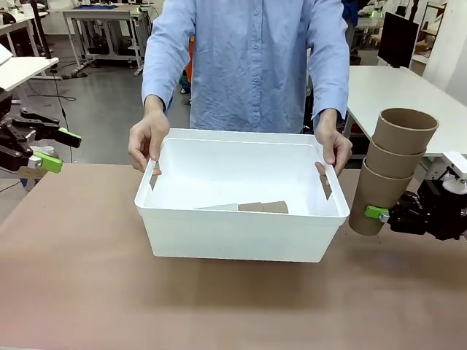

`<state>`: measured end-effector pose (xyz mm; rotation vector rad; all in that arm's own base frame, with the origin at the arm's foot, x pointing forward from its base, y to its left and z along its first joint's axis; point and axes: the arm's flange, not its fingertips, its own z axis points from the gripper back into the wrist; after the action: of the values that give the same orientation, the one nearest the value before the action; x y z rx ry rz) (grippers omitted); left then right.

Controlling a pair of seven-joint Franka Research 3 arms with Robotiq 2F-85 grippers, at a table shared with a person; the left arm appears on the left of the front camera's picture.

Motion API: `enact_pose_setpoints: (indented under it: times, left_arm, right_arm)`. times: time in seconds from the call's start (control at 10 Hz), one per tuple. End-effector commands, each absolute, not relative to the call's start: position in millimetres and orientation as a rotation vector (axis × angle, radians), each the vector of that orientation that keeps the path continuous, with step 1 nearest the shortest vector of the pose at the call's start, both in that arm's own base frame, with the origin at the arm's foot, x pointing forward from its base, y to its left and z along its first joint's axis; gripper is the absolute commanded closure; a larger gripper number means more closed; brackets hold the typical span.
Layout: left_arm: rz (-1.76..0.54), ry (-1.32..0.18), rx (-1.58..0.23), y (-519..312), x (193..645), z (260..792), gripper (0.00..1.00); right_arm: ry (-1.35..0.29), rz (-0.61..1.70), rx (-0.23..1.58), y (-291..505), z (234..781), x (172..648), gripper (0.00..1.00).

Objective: Stack the cups and store them in the basket.
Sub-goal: Place the stack of Reusable plastic cups into the Pantry Basket.

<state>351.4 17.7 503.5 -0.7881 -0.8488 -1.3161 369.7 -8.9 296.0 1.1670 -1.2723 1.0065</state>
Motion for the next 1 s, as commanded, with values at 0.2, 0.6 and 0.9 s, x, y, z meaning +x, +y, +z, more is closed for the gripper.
enact_pose_setpoints:
  times: [0.2, 0.6, 0.9]
  left_arm:
    - [-1.312, -0.840, -0.796, 18.4, 352.2, 505.7, 0.00]
    - [-1.312, -0.840, -0.796, 18.4, 352.2, 505.7, 0.00]
    - [-1.312, -0.840, -0.796, 18.4, 352.2, 505.7, 0.00]
  right_arm:
    - [-1.283, 1.019, 1.161, -8.1, 301.1, 370.6, 0.16]
    - [-1.272, 1.006, 1.167, -8.9, 296.0, 369.7, 0.16]
    - [-1.258, 0.997, 1.041, -4.3, 367.2, 340.7, 0.16]
